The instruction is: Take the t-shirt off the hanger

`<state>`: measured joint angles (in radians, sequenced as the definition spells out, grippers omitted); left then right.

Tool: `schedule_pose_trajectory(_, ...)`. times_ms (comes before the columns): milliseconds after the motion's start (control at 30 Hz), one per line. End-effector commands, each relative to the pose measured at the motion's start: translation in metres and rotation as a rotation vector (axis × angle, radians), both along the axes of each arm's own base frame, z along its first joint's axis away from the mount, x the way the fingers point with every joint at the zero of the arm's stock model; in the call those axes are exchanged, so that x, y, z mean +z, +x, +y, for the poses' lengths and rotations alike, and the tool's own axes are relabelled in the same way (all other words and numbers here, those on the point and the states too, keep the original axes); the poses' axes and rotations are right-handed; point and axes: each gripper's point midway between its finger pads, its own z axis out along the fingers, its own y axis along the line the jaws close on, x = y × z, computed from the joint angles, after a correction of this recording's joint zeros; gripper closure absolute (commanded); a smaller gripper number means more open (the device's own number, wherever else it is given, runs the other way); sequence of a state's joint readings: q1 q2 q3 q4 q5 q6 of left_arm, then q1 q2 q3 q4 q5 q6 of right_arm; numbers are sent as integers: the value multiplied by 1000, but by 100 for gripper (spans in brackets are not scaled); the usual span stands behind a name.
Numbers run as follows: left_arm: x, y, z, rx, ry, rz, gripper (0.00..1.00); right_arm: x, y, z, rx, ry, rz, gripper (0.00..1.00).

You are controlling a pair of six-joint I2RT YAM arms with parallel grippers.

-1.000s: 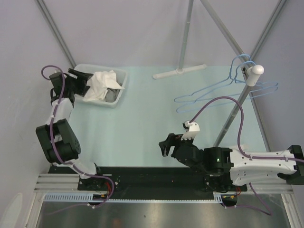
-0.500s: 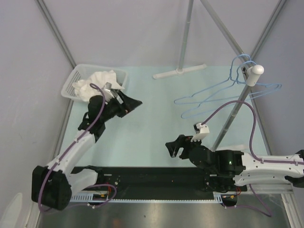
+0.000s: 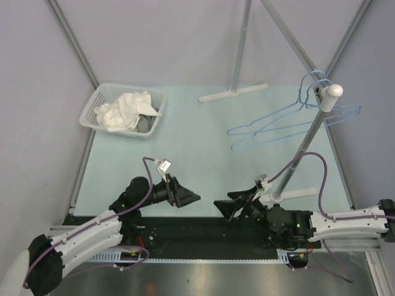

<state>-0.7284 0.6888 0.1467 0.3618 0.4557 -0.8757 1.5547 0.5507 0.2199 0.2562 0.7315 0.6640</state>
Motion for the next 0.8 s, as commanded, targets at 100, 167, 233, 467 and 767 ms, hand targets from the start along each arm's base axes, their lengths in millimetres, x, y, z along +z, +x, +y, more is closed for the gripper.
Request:
schedule_pose_trajectory(100, 27, -46, 10, -113, -275, -142, 11, -1, 13, -19, -98, 327, 50, 2)
schedule_pose_trajectory(167, 12, -55, 15, -129, -295, -119, 10, -14, 15, -25, -119, 345, 72, 1)
schedule_pose_trajectory(233, 5, -61, 17, -151, -289, -126, 10, -32, 15, -29, -131, 328, 102, 2)
schedule_pose_trajectory(467, -18, -64, 20, -160, -207, -135, 7, -54, 18, -32, -167, 240, 107, 1)
schedule_pose_trajectory(767, 1, -74, 20, -200, -287, -120, 2, -46, 15, -29, -151, 303, 139, 0)
